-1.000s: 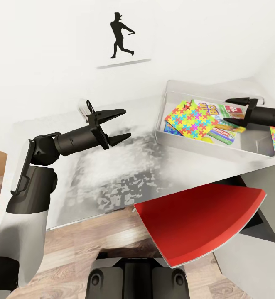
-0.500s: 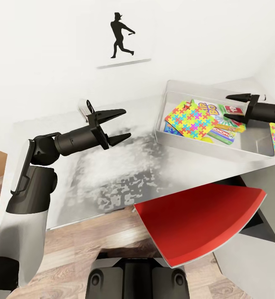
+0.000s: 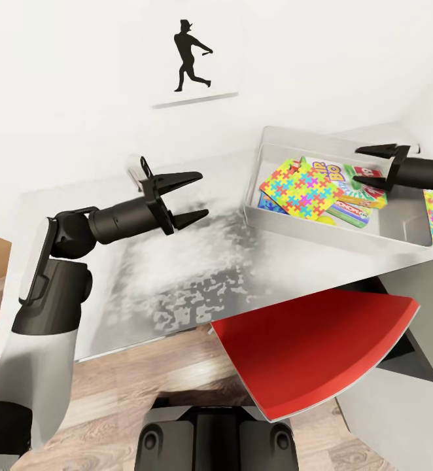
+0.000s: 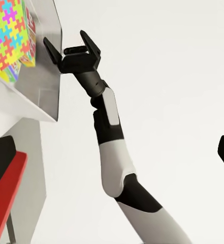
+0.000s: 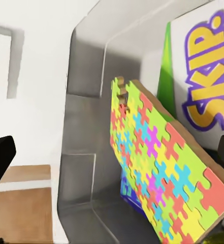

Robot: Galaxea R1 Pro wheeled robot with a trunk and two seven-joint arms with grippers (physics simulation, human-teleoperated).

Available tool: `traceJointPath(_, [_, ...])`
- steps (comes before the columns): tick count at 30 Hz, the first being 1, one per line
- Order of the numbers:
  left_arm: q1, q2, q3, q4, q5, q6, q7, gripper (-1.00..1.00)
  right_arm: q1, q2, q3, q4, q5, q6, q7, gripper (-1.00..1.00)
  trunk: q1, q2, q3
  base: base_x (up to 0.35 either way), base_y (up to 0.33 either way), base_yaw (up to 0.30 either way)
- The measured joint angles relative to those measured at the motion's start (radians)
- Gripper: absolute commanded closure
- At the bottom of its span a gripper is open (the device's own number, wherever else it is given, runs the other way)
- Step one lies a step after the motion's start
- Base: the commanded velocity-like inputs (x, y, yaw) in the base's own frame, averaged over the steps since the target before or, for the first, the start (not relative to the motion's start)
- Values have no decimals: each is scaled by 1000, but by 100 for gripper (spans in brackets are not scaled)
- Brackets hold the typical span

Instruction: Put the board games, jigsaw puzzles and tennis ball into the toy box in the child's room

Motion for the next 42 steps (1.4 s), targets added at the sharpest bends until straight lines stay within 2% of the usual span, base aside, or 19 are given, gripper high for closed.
traceJointPath(7, [-58, -5, -17, 0, -32, -3, 40, -100, 51, -35, 3, -139, 6, 0, -5, -100, 0, 0, 0, 0, 0, 0])
traceJointPath(9, [-97, -8, -21, 0, -41, -7, 67, -100, 92, -51, -1, -233, 6, 0, -22, -100, 0, 0, 0, 0, 0, 0])
traceJointPath(12, [-121, -10, -23, 0, -46, -10, 84, -100, 112, -60, -4, -286, 7, 0, -42, -100, 0, 0, 0, 0, 0, 0])
traceJointPath(14, [-174, -20, -28, 1, -50, -15, 120, -100, 144, -82, -13, -384, 5, 0, -99, -100, 0, 0, 0, 0, 0, 0])
traceJointPath(15, [-175, -20, -28, 1, -52, -15, 120, -100, 144, -83, -13, -386, 6, 0, -101, -100, 0, 0, 0, 0, 0, 0])
traceJointPath(17, [-231, -40, -37, 4, -53, -19, 173, -100, 170, -108, -28, -475, 1, 0, -178, -100, 0, 0, 0, 0, 0, 0])
traceJointPath(20, [-259, -53, -44, 5, -55, -21, 208, -100, 184, -120, -38, -516, -1, 0, -221, -100, 0, 0, 0, 0, 0, 0])
traceJointPath(21, [-282, -66, -50, 6, -55, -23, 244, -100, 198, -129, -48, -551, -2, 0, -258, -100, 0, 0, 0, 0, 0, 0])
traceJointPath(22, [-283, -66, -50, 6, -56, -22, 245, -100, 198, -130, -48, -552, -2, 0, -260, -100, 0, 0, 0, 0, 0, 0])
traceJointPath(24, [-325, -94, -62, 8, -55, -28, 316, -100, 226, -144, -74, -610, -4, 0, -323, -100, 0, 0, 0, 0, 0, 0])
traceJointPath(25, [-325, -94, -62, 8, -56, -28, 317, -100, 227, -144, -74, -610, -4, 0, -324, -100, 0, 0, 0, 0, 0, 0])
traceJointPath(28, [-376, -130, -72, 10, -57, -38, 402, -100, 266, -156, -133, -675, -6, -1, -382, -100, 0, 0, 0, 0, 0, 0])
traceJointPath(31, [-390, -138, -75, 11, -59, -44, 423, -100, 279, -158, -156, -694, -5, -1, -396, -100, 0, 0, 0, 0, 0, 0])
traceJointPath(33, [-414, -148, -84, 12, -61, -55, 453, -100, 305, -162, -196, -732, -4, -1, -414, -100, 0, 0, 0, 0, 0, 0])
traceJointPath(35, [-415, -148, -84, 12, -61, -55, 453, -100, 305, -162, -197, -733, -4, -1, -414, -100, 0, 0, 0, 0, 0, 0])
traceJointPath(38, [-450, -157, -100, 13, -63, -68, 488, -100, 343, -166, -247, -794, -2, -1, -430, -100, 0, 0, 0, 0, 0, 0])
traceJointPath(42, [-471, -162, -115, 14, -64, -74, 512, -100, 364, -168, -278, -838, -1, -1, -437, -100, 0, 0, 0, 0, 0, 0])
